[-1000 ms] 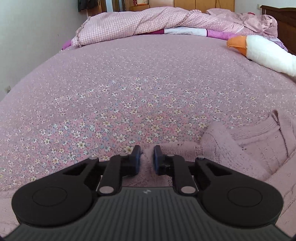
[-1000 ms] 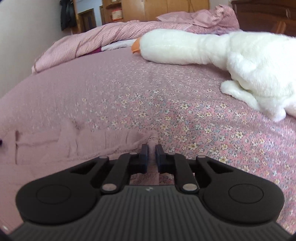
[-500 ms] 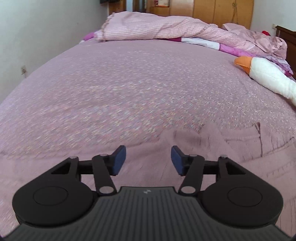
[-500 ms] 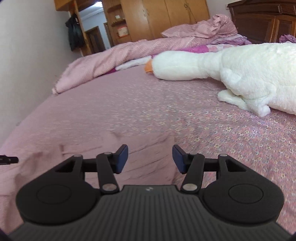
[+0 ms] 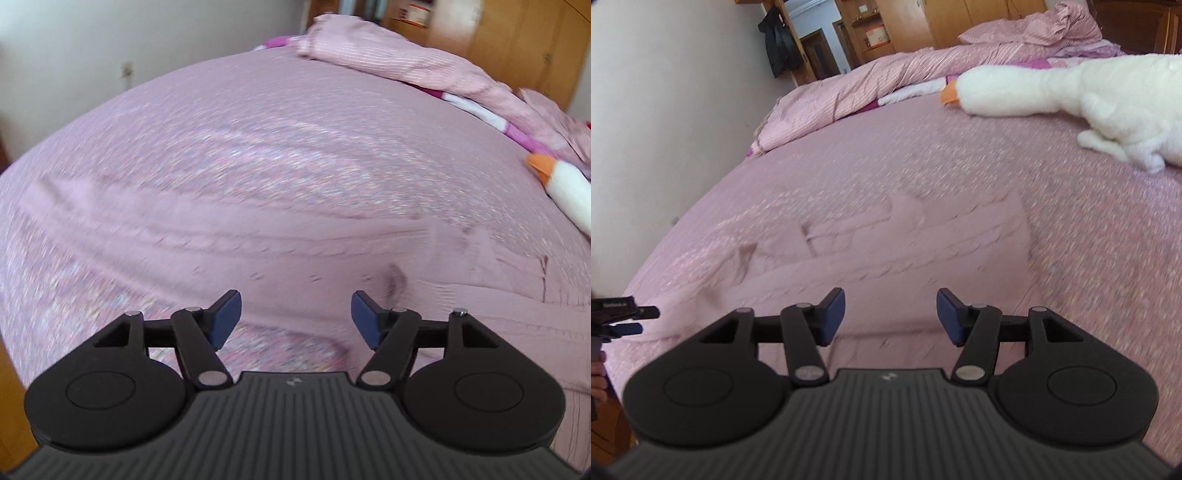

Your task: Fold small clothes

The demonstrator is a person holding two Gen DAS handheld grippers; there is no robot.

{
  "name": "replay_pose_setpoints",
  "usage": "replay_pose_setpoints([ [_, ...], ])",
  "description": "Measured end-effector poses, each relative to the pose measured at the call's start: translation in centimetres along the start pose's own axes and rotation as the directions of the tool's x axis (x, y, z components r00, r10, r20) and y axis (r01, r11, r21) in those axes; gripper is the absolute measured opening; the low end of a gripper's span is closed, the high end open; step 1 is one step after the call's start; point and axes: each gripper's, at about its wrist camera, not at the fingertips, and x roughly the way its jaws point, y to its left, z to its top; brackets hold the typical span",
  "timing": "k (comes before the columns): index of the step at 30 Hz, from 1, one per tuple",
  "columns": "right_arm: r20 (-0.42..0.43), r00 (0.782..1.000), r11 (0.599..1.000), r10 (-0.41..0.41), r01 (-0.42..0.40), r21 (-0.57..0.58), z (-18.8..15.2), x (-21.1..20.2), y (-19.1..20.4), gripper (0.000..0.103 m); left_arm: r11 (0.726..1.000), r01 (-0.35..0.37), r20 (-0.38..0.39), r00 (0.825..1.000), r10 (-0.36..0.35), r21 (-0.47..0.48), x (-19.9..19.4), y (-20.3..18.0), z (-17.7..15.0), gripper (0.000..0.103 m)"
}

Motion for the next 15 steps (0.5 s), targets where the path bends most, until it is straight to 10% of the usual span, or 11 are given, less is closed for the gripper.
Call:
replay_pose_setpoints([
  [15, -0.048, 0.994, 0.995, -0.097, 0.096, -0.020, -4.7, -2.1, 5.0, 0.068, 0.975, 0.027, -0.037, 0.999, -0.037, -0.223, 2.4, 8.5, -1.0, 0.078],
])
